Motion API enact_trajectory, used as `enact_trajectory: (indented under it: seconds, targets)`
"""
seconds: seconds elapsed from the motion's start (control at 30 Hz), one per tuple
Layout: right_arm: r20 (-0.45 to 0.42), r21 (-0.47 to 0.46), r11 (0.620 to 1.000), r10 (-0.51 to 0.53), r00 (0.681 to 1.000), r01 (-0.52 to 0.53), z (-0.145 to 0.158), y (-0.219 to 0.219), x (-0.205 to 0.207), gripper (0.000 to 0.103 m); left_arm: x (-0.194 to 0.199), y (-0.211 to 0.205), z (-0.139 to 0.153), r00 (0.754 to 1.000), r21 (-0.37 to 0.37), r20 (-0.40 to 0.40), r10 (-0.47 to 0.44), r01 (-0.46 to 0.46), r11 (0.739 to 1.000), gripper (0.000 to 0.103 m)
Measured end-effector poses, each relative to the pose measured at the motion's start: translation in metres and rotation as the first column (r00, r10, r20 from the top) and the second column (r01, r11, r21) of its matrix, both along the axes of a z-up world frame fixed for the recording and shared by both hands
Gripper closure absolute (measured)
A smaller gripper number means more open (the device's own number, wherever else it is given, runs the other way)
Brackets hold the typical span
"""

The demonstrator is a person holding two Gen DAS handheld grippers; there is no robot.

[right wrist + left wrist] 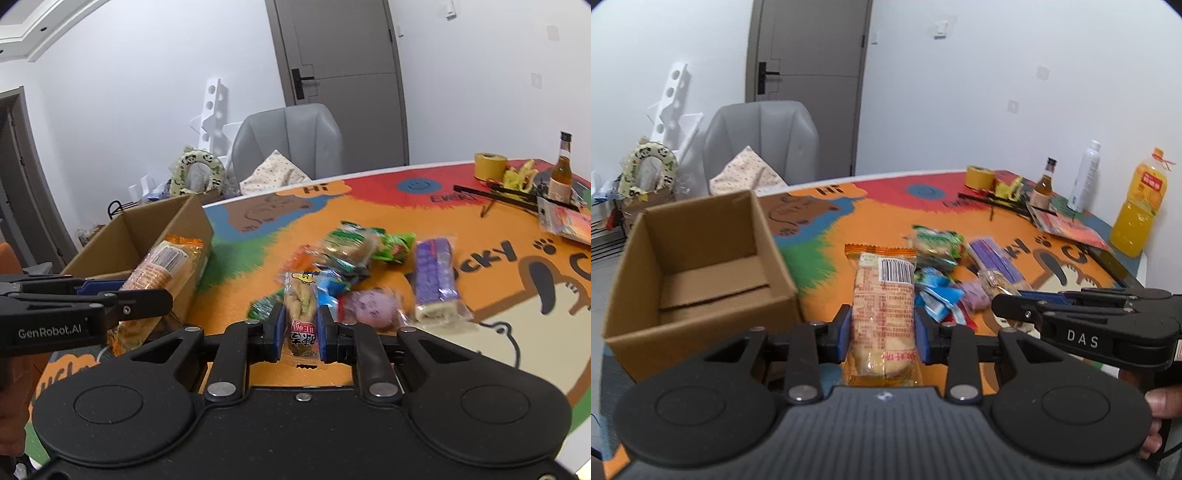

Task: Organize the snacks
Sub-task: 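Carry the bread roll into the box with the left tool while the right tool carries its stick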

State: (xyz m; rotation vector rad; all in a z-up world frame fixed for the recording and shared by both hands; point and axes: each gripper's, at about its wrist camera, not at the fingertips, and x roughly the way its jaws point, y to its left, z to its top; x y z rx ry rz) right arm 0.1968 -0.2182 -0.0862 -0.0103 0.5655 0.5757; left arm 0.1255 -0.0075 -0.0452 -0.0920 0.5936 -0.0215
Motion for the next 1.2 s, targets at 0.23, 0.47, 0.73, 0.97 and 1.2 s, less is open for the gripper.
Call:
enact_trajectory:
  seconds: [0.23, 0.47, 0.73, 0.97, 1.2]
  targets:
    - [0.010, 0.014, 0.999, 0.036, 0.999, -0.036, 0.006, 0.023, 0.003, 0.087, -0.001, 0.024, 0.009, 0.999, 0.008, 0.013, 0.046, -0.046, 0.999, 0.069]
    - [0.013, 0.017, 0.997, 0.068, 0.998, -0.069, 0.008, 0.046, 0.006, 0.087, -0.001, 0.048, 0.011, 0.996, 0.005, 0.016, 0.088, -0.088, 0.996, 0.069]
    - [0.012, 0.011, 0.995, 0.097, 0.995, -0.097, 0.010, 0.072, 0.012, 0.087, 0.004, 0.074, 0.010, 0.993, -0.005, 0.012, 0.118, -0.118, 0.993, 0.069]
    - [0.010, 0.012, 0.992, 0.127, 0.992, -0.128, 0.011, 0.096, 0.022, 0.087, 0.010, 0.098, 0.011, 0.987, -0.015, 0.008, 0.158, -0.158, 0.987, 0.069]
    - [0.018, 0.017, 0.987, 0.158, 0.987, -0.158, 0.018, 0.122, 0.026, 0.087, 0.013, 0.124, 0.012, 0.978, -0.035, 0.006, 0.206, -0.206, 0.978, 0.069]
